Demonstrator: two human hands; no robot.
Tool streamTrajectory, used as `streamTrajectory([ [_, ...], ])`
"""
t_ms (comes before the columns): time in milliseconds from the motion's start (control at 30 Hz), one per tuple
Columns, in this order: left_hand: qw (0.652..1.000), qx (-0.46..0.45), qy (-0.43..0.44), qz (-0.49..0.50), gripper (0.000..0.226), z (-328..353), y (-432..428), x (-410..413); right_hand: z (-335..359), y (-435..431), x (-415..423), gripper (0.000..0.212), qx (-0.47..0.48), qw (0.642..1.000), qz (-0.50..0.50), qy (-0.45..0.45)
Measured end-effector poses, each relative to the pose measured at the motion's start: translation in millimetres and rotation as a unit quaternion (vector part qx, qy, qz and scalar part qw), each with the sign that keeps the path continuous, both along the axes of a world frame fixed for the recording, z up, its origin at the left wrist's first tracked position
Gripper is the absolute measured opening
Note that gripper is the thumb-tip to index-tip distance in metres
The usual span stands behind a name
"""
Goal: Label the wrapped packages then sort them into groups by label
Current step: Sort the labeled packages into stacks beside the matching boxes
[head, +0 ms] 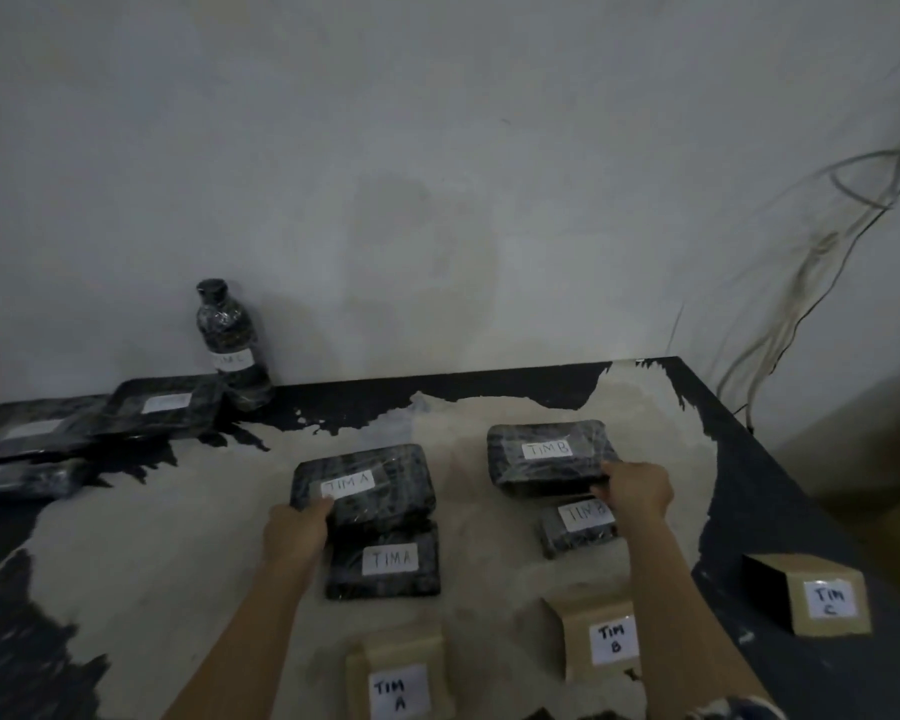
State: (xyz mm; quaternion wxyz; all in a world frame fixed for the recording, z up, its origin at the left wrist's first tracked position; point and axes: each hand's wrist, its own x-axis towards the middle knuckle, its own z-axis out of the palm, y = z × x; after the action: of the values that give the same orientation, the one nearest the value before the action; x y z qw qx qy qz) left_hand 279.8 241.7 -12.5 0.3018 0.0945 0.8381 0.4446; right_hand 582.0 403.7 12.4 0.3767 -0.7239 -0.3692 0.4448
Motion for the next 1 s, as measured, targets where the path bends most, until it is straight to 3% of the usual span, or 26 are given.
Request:
streamTrajectory([
  [33,1.000,0.002,0.006,-0.006,0.056,-1,-2,1,2,0,2,0.014,-0.016,1.000,-0.005,0.020],
  [133,1.000,0.008,0.018,-0.010,0.054,-2,-7,3,1,-1,4,0.024,-0.033,0.996,0.023,-0.081],
  [200,1.000,0.004,0.014,-0.001,0.059,-1,-8,4,-1,0,3,0.020,-0.029,0.994,0.018,-0.101],
  [333,0.999,0.005,0.035,0.008,0.050,2,-10,5,5,-11,-12,0.038,-0.006,0.991,0.006,-0.136],
  [467,0.999,0.024,0.046,0.011,0.054,9,-15,3,9,-28,-41,0.040,0.045,0.990,0.011,-0.133],
  [733,0.998,0.040,0.036,0.018,0.058,16,-52,-35,16,-72,-151,0.034,0.125,0.974,0.153,-0.111],
  [1000,0.997,0.010,0.046,0.059,0.049,20,-113,-135,11,-145,-300,0.024,0.197,0.924,0.314,-0.090],
])
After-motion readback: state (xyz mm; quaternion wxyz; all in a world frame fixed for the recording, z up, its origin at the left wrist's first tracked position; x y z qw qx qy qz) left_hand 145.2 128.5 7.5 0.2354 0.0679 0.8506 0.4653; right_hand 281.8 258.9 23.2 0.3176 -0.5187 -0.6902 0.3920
